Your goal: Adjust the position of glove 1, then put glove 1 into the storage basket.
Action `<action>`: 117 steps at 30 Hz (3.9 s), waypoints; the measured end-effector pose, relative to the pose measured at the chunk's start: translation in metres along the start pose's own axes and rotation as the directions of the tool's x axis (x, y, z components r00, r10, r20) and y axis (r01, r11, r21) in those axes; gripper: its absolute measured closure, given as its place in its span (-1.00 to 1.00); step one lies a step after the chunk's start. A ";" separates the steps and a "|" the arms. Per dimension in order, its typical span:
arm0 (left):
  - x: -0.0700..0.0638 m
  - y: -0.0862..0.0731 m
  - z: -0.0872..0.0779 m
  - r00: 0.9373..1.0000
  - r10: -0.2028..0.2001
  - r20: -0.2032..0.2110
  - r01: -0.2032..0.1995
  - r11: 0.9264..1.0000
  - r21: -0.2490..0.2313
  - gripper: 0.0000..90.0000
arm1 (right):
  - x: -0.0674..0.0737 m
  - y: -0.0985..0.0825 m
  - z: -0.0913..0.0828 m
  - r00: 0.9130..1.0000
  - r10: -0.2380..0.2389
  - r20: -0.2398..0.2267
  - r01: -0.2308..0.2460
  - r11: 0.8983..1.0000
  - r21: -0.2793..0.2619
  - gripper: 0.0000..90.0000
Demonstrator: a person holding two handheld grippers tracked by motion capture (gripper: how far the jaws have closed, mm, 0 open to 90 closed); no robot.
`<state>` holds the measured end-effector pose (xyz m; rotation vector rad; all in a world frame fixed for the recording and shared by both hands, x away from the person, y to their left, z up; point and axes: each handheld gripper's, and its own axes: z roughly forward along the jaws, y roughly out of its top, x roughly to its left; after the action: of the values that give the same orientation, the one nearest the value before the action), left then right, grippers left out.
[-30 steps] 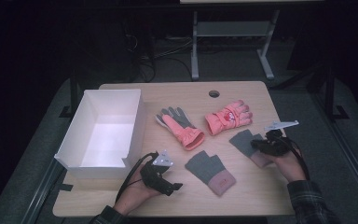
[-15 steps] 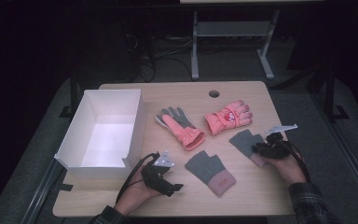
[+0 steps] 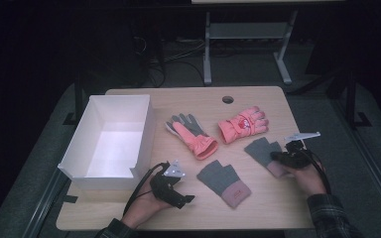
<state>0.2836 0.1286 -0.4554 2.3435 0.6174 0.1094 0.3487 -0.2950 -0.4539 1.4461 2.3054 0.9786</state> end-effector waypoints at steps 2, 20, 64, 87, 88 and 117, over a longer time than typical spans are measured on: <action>0.000 0.000 0.000 1.000 0.000 0.000 0.000 1.000 -0.001 -0.70 | 0.001 0.001 -0.005 1.000 0.008 0.001 -0.008 1.000 -0.018 0.94; 0.000 0.000 0.000 1.000 0.006 -0.001 -0.006 1.000 0.002 -0.70 | 0.047 0.000 -0.030 0.995 -0.029 -0.094 0.022 0.997 -0.069 0.94; -0.001 0.001 0.001 1.000 0.027 0.006 -0.027 0.999 0.027 -0.70 | 0.150 0.007 0.012 0.970 -0.132 -0.203 0.139 0.990 0.019 0.89; -0.035 0.027 0.015 0.992 0.068 0.102 -0.065 0.997 -0.030 1.00 | 0.081 -0.024 -0.020 0.967 -0.205 -0.150 0.209 0.978 0.006 1.00; -0.038 0.030 0.020 0.991 0.074 0.113 -0.071 0.997 -0.027 1.00 | 0.081 -0.025 -0.020 0.967 -0.202 -0.156 0.207 0.978 0.013 1.00; -0.057 0.047 0.058 0.987 0.107 0.117 -0.109 0.994 0.010 1.00 | 0.105 -0.025 -0.010 0.923 -0.297 -0.242 0.320 0.946 0.056 1.00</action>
<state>0.2663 0.0370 -0.4629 2.3797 0.4355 0.0163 0.2759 -0.2153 -0.4480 0.9942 2.6747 0.9974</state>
